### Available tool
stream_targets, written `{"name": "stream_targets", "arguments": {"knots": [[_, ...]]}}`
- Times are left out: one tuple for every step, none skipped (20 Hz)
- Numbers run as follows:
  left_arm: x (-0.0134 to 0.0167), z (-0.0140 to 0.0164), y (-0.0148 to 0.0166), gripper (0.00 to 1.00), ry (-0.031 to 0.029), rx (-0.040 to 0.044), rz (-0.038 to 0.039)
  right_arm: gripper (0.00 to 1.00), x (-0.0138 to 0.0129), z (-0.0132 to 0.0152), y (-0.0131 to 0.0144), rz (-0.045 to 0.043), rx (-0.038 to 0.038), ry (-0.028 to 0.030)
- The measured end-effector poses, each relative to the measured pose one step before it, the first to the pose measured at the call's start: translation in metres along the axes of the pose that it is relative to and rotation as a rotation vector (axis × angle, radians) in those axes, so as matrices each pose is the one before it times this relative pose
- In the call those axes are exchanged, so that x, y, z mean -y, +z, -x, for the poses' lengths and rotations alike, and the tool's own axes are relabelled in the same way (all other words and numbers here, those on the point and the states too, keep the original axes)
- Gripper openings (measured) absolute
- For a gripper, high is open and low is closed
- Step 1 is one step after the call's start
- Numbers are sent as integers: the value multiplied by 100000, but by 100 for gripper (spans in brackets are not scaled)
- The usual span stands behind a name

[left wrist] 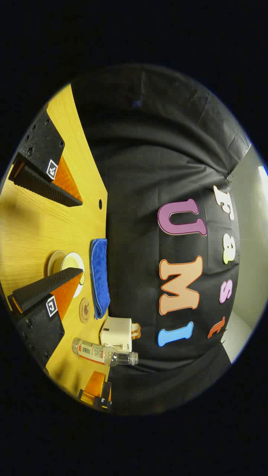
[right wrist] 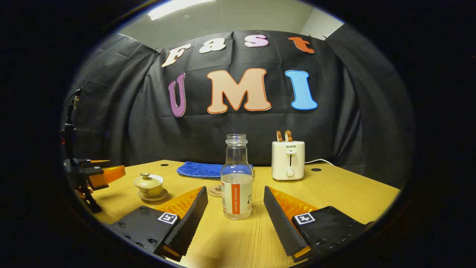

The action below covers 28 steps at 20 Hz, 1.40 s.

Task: Open the teacup lid with one hand, grasp the water bottle and pour water into the teacup with the other hand; after pouring, place the water bottle on the coaster and then close the teacup lid.

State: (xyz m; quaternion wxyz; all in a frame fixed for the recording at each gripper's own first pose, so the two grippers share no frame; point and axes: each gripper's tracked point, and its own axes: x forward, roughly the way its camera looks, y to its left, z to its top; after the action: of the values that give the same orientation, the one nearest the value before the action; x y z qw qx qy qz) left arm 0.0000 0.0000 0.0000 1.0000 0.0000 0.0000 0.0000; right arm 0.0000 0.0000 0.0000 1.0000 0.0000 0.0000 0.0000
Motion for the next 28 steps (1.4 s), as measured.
{"name": "stream_targets", "arguments": {"knots": [[93, -47, -29, 97, -671, -73, -17, 97, 6, -8, 67, -15, -35, -6], [50, -17, 43, 97, -208, -53, 29, 97, -2, 34, -55, 5, 23, 11], [-1, -129, -71, 96, -56, -99, 25, 97, -1, 7, 66, -4, -19, 2], [75, -119, 33, 96, -5, -24, -41, 97, 4, 7, -19, 4, -3, -15], [34, 29, -65, 96, -4, 70, 14, 97, -1, -30, -69, 1, -18, 2], [-2, 31, -14, 96, 10, 79, 1, 97, -1, -11, 62, 11, 6, 1], [-33, 6, 71, 96, -9, -15, 0, 97, 8, 4, -62, -2, 11, -8], [-1, 58, -63, 96, 9, 81, 14, 97, -6, 29, 56, 8, 18, 5], [-4, 2, 62, 96, -14, -30, 23, 97, 2, -23, -52, -4, -8, 3], [28, -25, -17, 96, -8, 18, -3, 97, -2, -4, -18, 5, 17, 22], [17, 3, -71, 96, 7, 21, -24, 97, 4, -3, 55, -4, -7, -3], [14, -2, 33, 96, -73, 2, 30, 97, -5, 21, -30, 5, 31, 11], [95, 32, -42, 96, -269, 76, -23, 97, 7, 20, 46, -3, -6, 7], [102, 19, 72, 96, -535, 66, 34, 97, 4, -18, -42, -3, 10, 6], [175, -90, -81, 96, -661, 3, -18, 97, 1, 6, 46, -2, 12, 0], [143, -4, 29, 97, -560, 50, 54, 97, -3, 17, -64, 3, 9, 10], [-62, -48, -84, 97, 210, -149, -7, 97, -1, 4, 67, -12, 8, -5], [-124, -17, 103, 96, 449, 152, -13, 97, 1, 2, -52, -4, 7, 20], [134, 15, -105, 96, -426, -9, 7, 97, -2, -4, 53, 1, 2, 6], [225, -16, 88, 97, -867, 79, -135, 97, -1, 28, -33, -1, 30, 16], [190, -38, -44, 97, -700, 260, 46, 97, 9, 20, 38, -1, 13, -4], [46, -57, 60, 97, -364, -149, 17, 97, -11, -25, -64, 10, 4, 9], [112, -88, -155, 96, -490, -94, 22, 97, 3, -13, 53, -14, 7, 0], [204, 13, 53, 97, -1050, -10, 25, 97, -20, 56, -58, 20, 59, 15], [379, -43, -55, 96, -1621, -15, 46, 97, 3, 21, 61, -11, -25, -8], [468, -215, 30, 96, -2150, -3, 53, 97, -3, -7, -32, 14, 33, -4], [456, -219, -110, 96, -2437, -73, 45, 97, 9, -23, 13, -14, -26, -6], [380, -236, -16, 96, -2127, -140, -10, 97, 1, -23, -44, 14, 32, 8]]}}
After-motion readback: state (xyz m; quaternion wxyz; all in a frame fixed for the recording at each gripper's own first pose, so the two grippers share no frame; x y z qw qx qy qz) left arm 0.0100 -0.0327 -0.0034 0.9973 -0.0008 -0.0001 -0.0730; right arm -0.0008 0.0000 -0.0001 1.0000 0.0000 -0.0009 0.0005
